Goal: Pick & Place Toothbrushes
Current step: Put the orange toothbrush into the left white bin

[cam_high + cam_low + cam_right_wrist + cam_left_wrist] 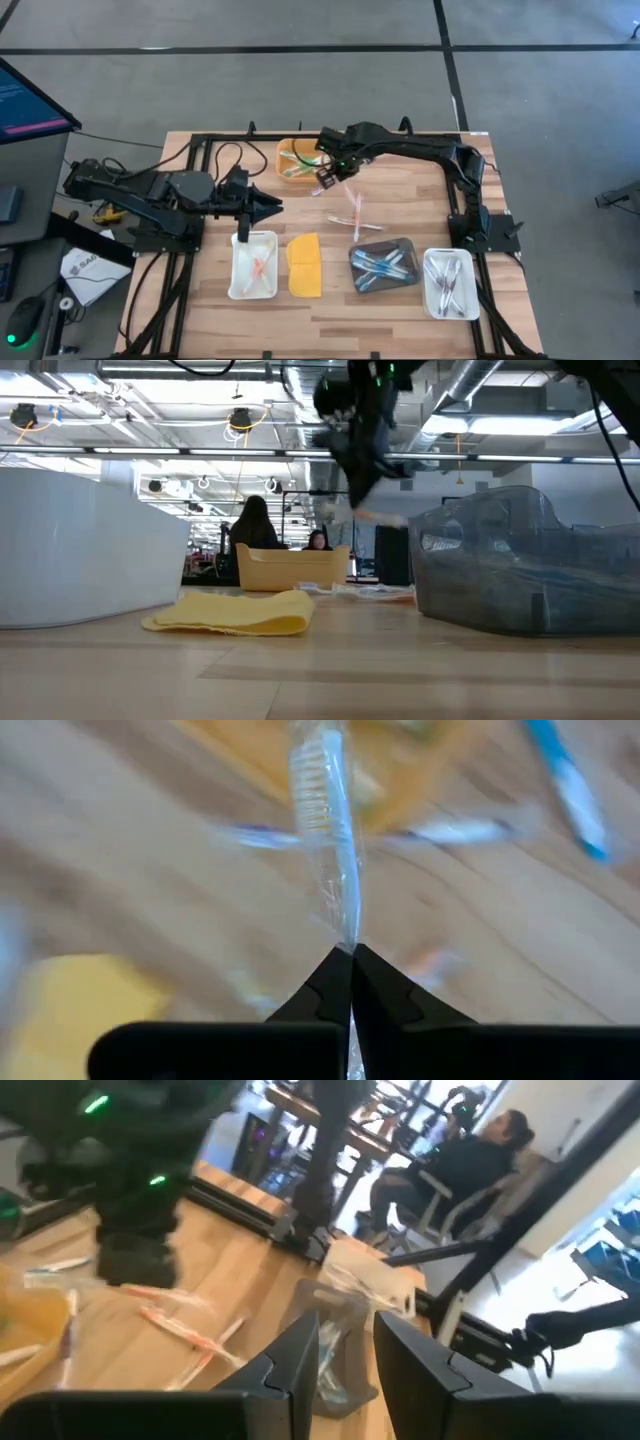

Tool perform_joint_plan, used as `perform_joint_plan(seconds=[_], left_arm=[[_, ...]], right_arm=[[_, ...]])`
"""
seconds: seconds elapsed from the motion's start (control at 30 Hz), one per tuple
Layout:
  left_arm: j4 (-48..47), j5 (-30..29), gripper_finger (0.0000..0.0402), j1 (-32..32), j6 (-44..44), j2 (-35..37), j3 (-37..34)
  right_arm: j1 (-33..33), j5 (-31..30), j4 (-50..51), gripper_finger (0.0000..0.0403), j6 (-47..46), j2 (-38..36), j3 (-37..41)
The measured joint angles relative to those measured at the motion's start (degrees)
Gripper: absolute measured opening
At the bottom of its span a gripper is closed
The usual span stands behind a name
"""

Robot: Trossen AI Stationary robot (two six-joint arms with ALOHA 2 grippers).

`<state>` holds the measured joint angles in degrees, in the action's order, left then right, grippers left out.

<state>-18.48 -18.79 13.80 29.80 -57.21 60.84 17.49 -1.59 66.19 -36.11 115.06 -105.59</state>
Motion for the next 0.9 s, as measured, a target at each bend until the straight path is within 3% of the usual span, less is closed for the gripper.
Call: perform_joint_plan(seconds=[0.23,0.47,0.77,0.9], left_arm=[[-5.3,-6.9,0.0095,0.0,3.3,4.3,0.0],[-14.7,-12.5,0.0095,0.0,9.9,8.7,0.0],[-22.5,-9.1,0.0095,3.6,22.3,9.6,0.0],[-29.4,-7.1,0.0095,7.2,32.5,9.5,0.0]], right_arm=[[-6.1,1.6,-3.9,0.0000,-4.3,-0.1,-11.6],[-14.4,2.4,-14.3,0.0000,-11.8,-0.2,-16.4],[-22.9,2.7,-27.2,0.0000,-18.0,0.5,-16.5],[-25.8,0.0,-31.6,0.0000,-22.0,0.4,-15.0]])
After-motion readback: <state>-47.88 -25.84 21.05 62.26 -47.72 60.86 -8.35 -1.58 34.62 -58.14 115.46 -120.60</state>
